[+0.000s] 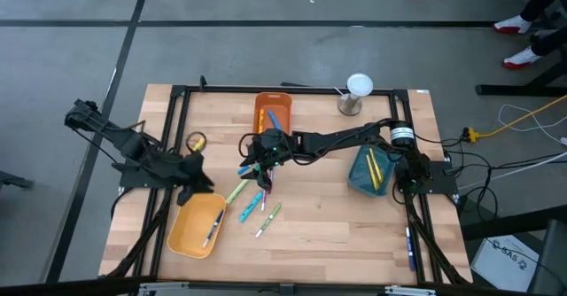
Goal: Pick & Place Markers
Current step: Put the yellow highlighter pen into the orange bin
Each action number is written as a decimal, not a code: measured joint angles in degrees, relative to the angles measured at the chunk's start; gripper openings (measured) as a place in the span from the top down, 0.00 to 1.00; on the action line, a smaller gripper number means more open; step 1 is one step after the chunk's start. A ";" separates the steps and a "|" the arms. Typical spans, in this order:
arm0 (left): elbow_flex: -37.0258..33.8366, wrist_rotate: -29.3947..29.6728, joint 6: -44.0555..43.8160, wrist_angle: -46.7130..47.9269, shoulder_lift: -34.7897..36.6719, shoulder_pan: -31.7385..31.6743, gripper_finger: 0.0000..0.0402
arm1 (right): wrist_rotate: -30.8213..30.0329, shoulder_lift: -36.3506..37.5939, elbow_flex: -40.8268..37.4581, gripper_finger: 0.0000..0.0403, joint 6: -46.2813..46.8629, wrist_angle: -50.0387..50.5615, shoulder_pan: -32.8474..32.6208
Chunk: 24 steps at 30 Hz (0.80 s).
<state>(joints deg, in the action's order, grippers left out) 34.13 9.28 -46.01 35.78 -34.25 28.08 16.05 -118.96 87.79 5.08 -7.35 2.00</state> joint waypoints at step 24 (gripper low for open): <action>0.00 14.38 -15.10 24.87 -6.18 -14.16 0.77 | -2.98 -0.04 2.67 0.46 -14.25 19.09 -1.82</action>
<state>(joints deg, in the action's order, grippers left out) 34.13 23.66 -61.11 60.65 -40.43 13.91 13.08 -119.00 90.46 -9.17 11.73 0.18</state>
